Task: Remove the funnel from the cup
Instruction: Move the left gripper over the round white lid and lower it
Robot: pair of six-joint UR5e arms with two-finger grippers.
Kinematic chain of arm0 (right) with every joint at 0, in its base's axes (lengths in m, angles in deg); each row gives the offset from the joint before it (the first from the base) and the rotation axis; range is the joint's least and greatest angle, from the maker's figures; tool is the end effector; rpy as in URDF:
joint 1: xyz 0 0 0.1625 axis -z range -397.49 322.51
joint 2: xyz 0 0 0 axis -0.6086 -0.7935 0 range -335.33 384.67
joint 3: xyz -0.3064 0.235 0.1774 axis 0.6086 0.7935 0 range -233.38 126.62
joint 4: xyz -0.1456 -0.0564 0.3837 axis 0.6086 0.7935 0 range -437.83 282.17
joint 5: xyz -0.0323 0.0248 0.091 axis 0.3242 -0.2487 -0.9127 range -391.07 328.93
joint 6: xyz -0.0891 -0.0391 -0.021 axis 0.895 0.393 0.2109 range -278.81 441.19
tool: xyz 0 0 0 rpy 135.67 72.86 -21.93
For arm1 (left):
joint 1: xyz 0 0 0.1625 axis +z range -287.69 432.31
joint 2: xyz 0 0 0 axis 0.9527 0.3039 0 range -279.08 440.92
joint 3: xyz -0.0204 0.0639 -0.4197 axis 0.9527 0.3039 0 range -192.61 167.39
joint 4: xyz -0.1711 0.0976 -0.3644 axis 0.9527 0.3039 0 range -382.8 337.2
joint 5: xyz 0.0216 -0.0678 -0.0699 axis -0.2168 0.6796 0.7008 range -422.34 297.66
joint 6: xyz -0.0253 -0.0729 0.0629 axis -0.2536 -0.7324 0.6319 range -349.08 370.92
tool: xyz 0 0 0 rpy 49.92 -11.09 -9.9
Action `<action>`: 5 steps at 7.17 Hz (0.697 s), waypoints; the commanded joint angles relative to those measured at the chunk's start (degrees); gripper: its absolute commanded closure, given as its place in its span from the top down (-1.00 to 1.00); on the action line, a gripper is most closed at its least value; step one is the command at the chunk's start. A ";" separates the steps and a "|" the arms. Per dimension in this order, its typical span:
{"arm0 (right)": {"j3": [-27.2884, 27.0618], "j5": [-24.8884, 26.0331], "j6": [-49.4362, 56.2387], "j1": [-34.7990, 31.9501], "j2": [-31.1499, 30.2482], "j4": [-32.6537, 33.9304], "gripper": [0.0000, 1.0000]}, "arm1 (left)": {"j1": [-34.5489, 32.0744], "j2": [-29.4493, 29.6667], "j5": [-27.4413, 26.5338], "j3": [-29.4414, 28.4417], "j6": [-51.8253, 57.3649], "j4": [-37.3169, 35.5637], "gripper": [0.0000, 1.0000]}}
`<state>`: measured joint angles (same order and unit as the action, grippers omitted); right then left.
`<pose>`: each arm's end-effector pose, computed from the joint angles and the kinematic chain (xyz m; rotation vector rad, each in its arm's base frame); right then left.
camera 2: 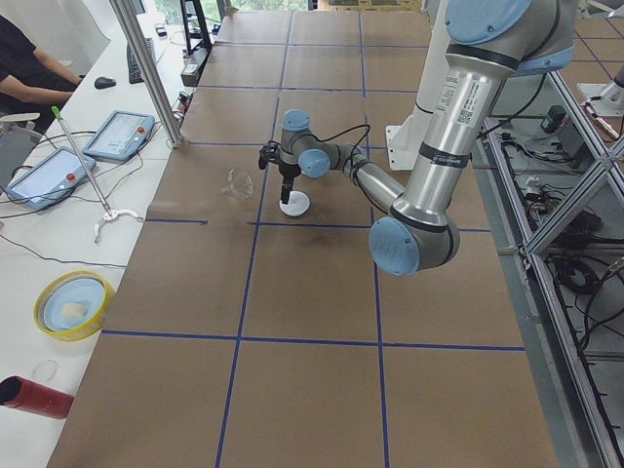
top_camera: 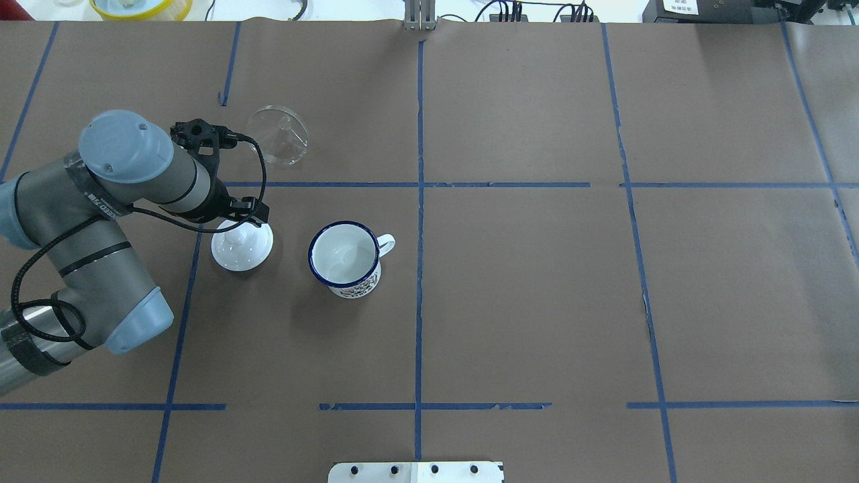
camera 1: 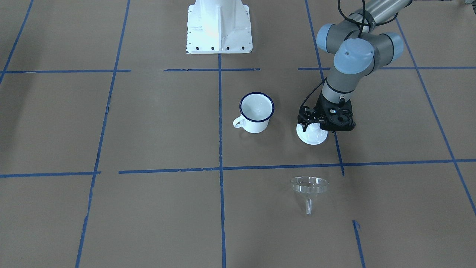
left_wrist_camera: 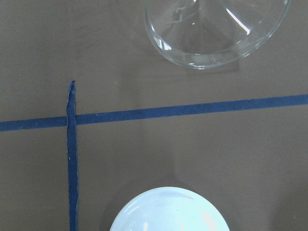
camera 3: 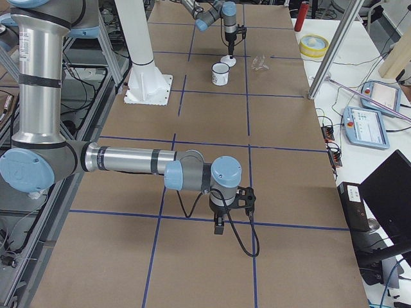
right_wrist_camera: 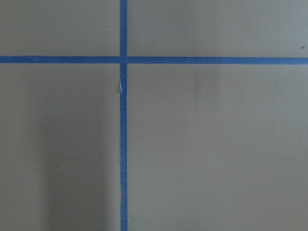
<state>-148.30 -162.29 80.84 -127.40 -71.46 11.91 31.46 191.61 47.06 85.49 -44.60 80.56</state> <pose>0.0671 -0.4452 0.6698 -0.0186 -0.7195 0.0102 0.4115 -0.4885 0.3739 0.1892 0.7736 0.0193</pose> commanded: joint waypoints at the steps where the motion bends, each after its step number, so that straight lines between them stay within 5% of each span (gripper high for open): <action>1: 0.00 0.00 0.00 0.00 -0.02 0.00 1.00 | 0.16 -0.21 0.11 -0.19 -0.03 0.00 0.97; 5: 0.00 0.00 0.00 0.00 -0.02 0.00 1.00 | 0.25 -0.56 0.20 -0.01 -0.03 0.00 0.70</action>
<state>-148.30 -162.29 80.83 -127.40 -71.48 11.90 31.68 191.16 47.25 85.44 -44.69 80.57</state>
